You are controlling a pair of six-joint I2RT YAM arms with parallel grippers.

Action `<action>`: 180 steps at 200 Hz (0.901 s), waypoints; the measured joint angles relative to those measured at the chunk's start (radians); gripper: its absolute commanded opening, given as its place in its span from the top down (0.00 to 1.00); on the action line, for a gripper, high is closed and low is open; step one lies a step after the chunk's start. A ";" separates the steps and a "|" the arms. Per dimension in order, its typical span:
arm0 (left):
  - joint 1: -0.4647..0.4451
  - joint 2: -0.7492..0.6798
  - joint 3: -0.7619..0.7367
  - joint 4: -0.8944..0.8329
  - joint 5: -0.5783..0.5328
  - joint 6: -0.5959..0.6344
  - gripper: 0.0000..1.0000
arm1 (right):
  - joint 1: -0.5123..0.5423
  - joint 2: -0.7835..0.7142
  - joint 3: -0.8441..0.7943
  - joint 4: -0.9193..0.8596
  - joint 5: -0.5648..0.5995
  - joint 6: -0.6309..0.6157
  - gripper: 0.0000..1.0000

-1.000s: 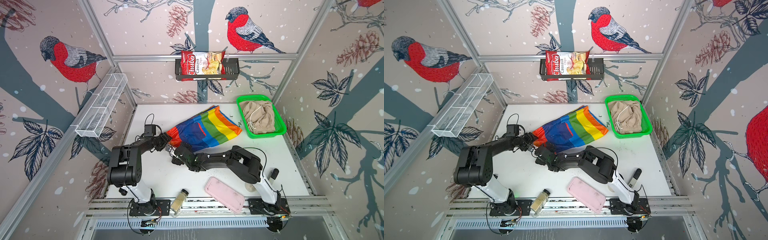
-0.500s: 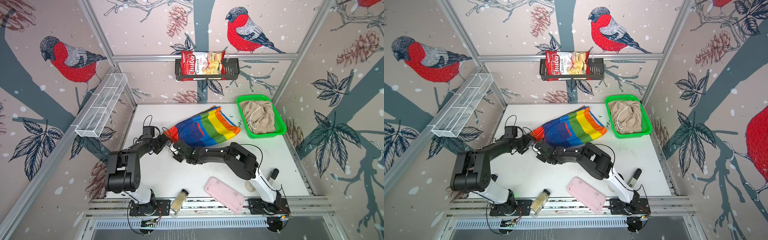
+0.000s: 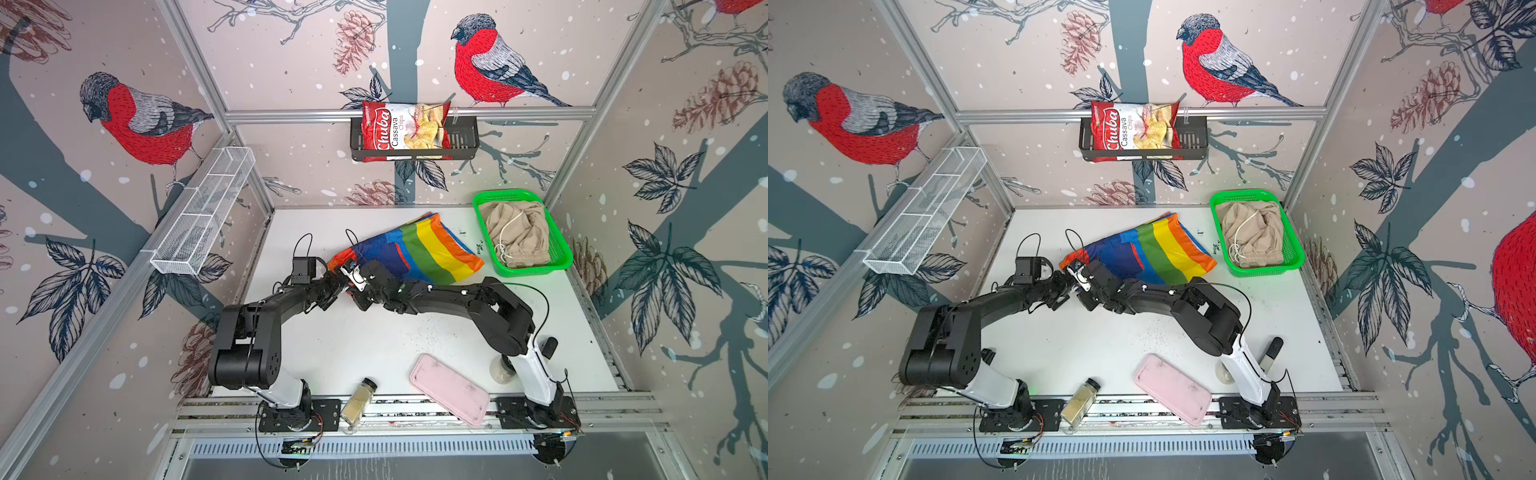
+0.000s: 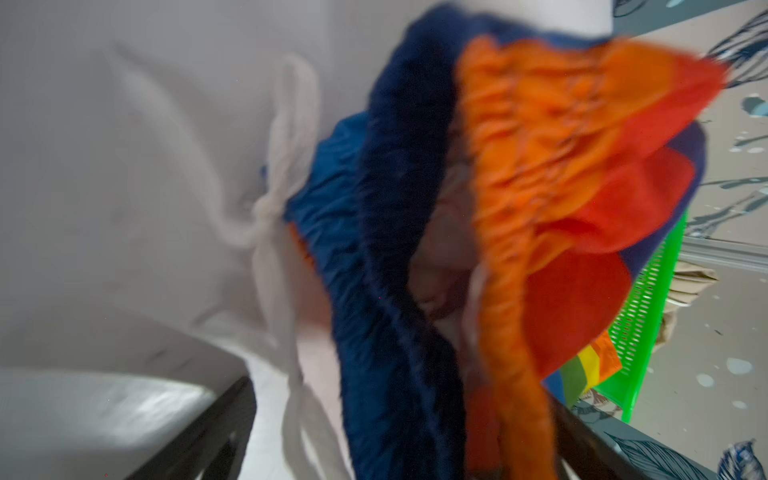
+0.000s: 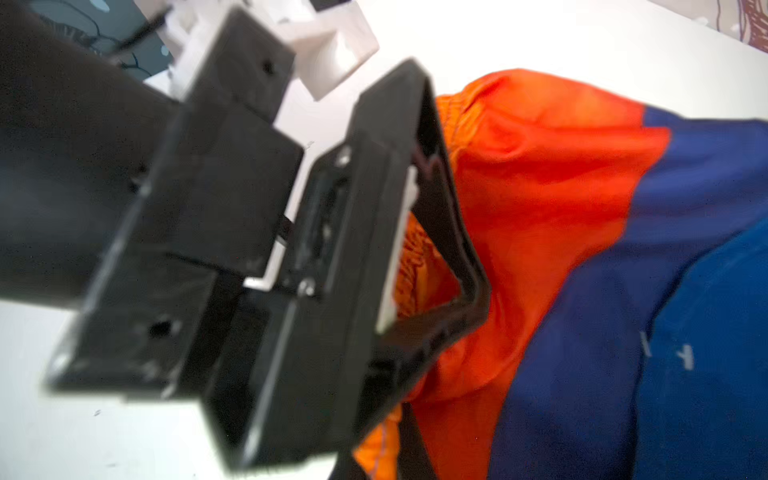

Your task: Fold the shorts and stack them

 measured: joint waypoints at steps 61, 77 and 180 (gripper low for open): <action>-0.025 0.067 -0.007 0.126 0.037 -0.095 0.54 | 0.006 -0.019 -0.049 0.044 -0.057 0.105 0.78; -0.026 0.070 -0.001 0.124 0.034 -0.105 0.90 | 0.013 -0.007 -0.051 0.057 -0.069 0.121 0.66; -0.008 0.077 0.132 -0.073 0.033 0.042 1.00 | -0.099 -0.292 -0.260 0.073 -0.054 0.181 0.33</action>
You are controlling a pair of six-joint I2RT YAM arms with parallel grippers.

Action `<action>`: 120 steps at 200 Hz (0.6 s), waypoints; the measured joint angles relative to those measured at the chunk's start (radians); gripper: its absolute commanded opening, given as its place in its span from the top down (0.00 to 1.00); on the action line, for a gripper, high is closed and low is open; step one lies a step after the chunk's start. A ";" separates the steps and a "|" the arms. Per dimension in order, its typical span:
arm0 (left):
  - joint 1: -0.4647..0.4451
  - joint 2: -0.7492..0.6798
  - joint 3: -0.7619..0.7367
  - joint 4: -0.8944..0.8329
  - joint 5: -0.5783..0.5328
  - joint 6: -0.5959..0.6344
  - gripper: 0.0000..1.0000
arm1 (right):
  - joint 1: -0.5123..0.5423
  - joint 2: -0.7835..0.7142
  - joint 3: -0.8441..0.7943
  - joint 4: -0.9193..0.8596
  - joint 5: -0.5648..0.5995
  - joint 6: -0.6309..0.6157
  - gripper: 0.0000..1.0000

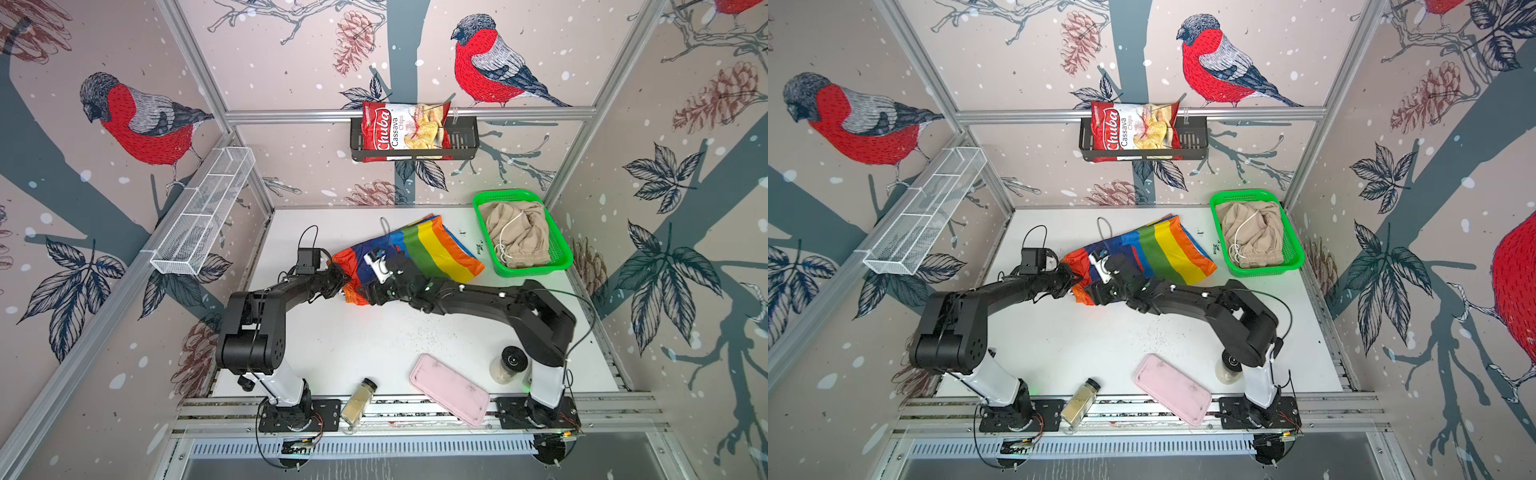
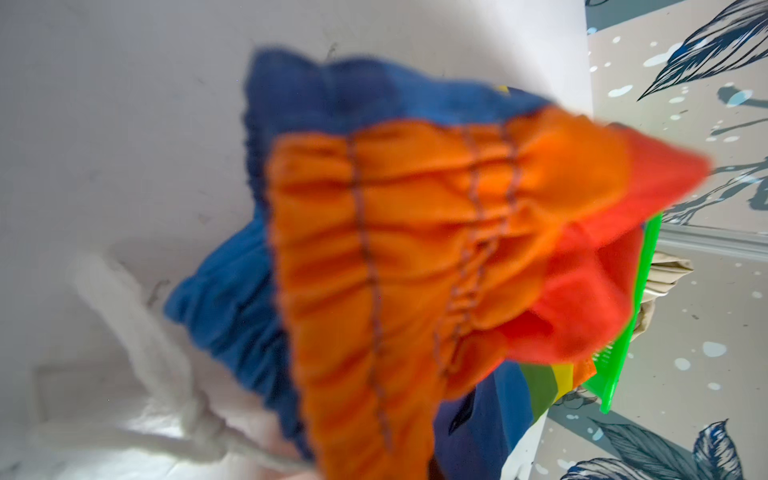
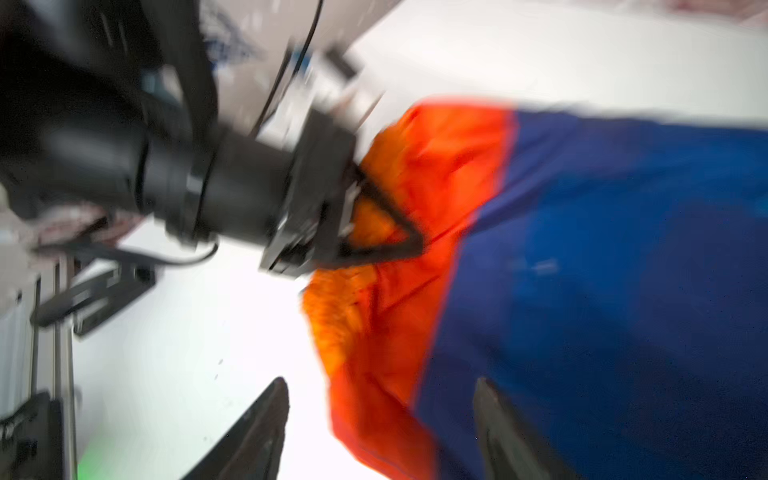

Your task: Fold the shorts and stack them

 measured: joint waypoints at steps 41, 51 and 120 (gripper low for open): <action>0.023 -0.079 0.071 -0.201 -0.031 0.122 1.00 | -0.140 -0.062 -0.100 -0.011 0.080 0.095 0.67; 0.033 -0.105 0.087 -0.243 -0.036 0.148 1.00 | -0.141 -0.048 -0.101 -0.022 0.083 0.099 0.75; 0.084 -0.166 0.244 -0.480 -0.090 0.271 1.00 | 0.019 0.256 0.069 -0.054 0.014 0.203 0.82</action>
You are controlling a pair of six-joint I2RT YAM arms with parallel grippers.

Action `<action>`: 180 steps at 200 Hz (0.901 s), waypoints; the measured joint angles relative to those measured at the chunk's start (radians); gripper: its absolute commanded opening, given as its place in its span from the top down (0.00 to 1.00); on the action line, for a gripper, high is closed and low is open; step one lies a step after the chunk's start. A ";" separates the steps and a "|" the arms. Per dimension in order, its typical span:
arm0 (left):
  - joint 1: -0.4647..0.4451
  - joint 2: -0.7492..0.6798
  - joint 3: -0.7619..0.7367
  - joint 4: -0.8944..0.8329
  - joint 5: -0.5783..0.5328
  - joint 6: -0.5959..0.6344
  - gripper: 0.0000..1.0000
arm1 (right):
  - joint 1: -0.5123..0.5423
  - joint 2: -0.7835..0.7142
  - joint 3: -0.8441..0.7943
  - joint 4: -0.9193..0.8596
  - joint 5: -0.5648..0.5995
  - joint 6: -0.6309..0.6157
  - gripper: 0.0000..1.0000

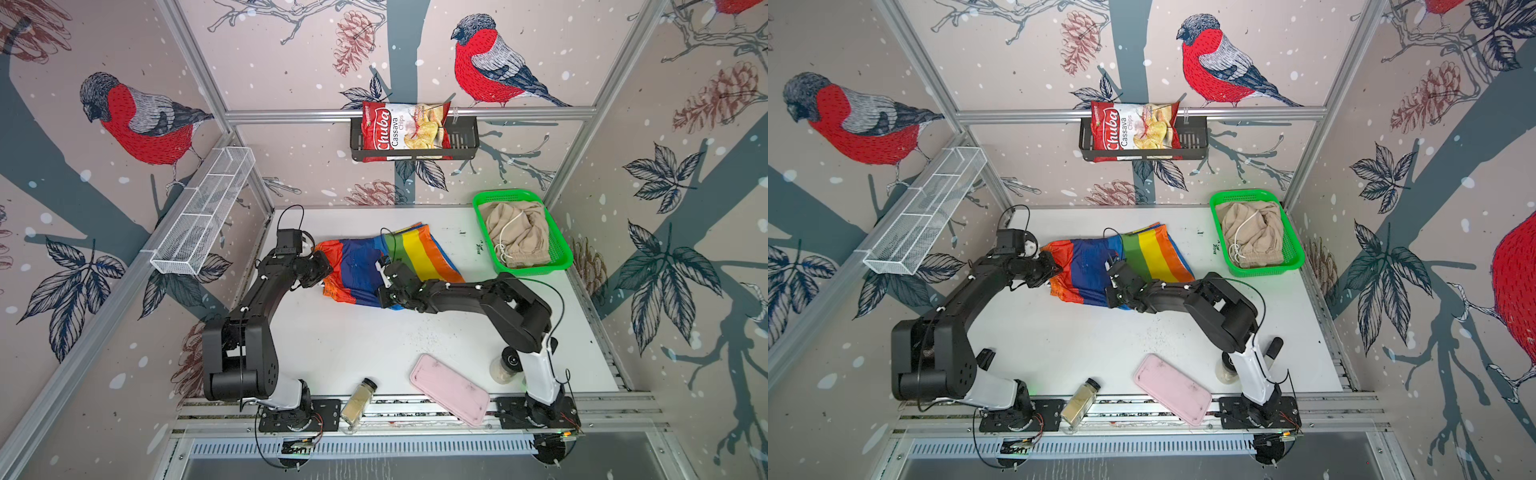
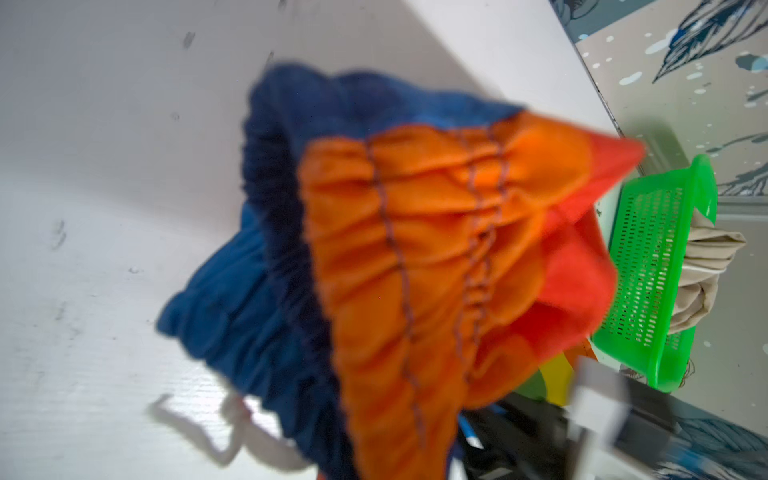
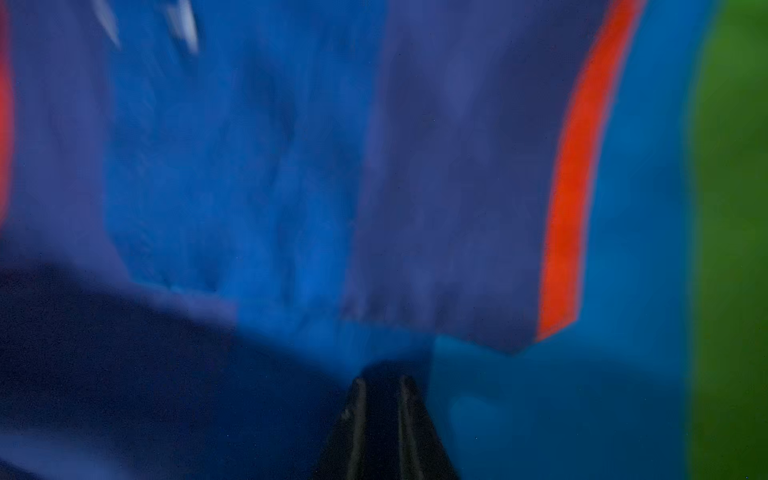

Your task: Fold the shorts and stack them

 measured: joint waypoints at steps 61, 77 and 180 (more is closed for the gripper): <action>0.006 0.000 0.132 -0.153 -0.029 0.059 1.00 | -0.010 -0.009 0.049 0.026 -0.144 0.022 0.76; 0.011 0.000 0.166 -0.194 -0.047 0.077 1.00 | -0.067 -0.104 -0.003 0.037 -0.142 0.022 0.73; 0.013 0.027 0.275 -0.337 -0.093 0.147 1.00 | -0.215 -0.008 0.154 0.019 -0.122 0.037 0.70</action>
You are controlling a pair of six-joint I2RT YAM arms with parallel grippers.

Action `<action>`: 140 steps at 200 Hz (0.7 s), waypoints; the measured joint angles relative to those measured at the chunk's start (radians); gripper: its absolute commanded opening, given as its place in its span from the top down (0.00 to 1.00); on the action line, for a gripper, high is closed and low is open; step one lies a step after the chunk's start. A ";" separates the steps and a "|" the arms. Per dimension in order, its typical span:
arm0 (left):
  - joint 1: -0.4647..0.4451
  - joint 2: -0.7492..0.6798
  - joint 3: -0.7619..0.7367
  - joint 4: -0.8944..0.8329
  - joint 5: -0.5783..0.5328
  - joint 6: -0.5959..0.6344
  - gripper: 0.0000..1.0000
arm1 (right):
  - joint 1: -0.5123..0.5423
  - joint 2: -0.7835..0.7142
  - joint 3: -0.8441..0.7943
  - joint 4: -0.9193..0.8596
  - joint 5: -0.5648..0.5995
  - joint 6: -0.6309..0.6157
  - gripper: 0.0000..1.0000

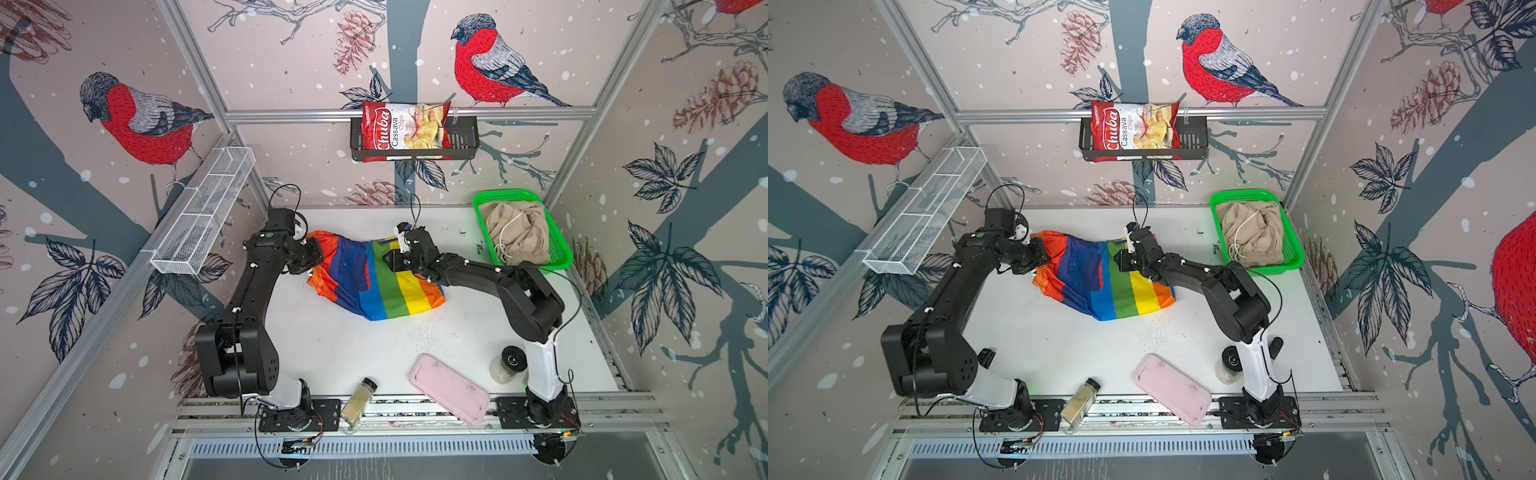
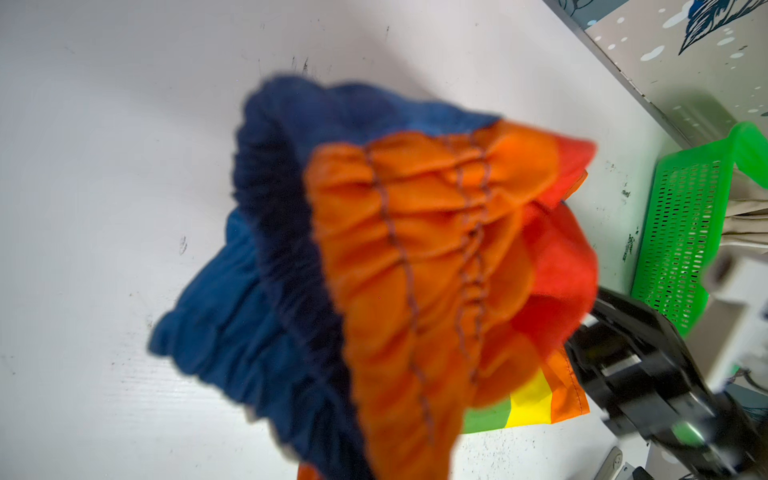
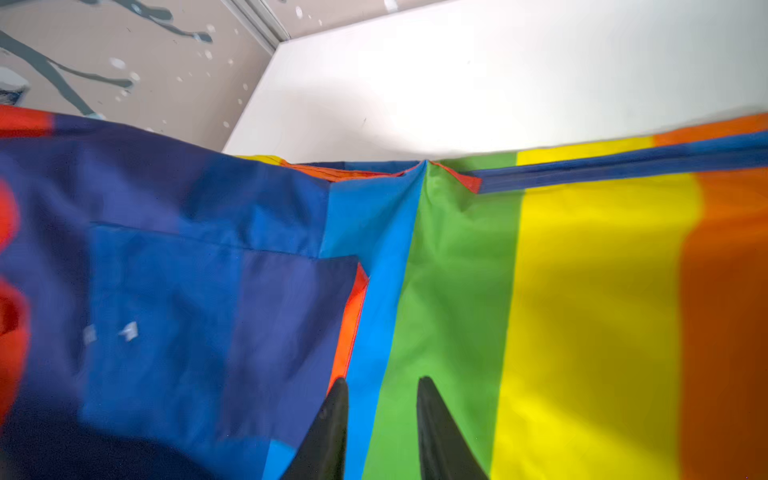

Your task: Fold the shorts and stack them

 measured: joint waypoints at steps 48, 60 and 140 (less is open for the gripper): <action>-0.007 0.018 0.006 -0.010 -0.004 0.007 1.00 | 0.043 0.274 0.340 -0.051 -0.032 0.021 0.66; -0.013 0.028 0.013 -0.014 -0.003 0.007 1.00 | 0.059 0.340 0.426 -0.063 -0.040 0.035 0.66; -0.056 0.109 0.158 -0.044 0.010 0.003 1.00 | 0.146 0.541 0.674 -0.122 -0.115 0.081 0.65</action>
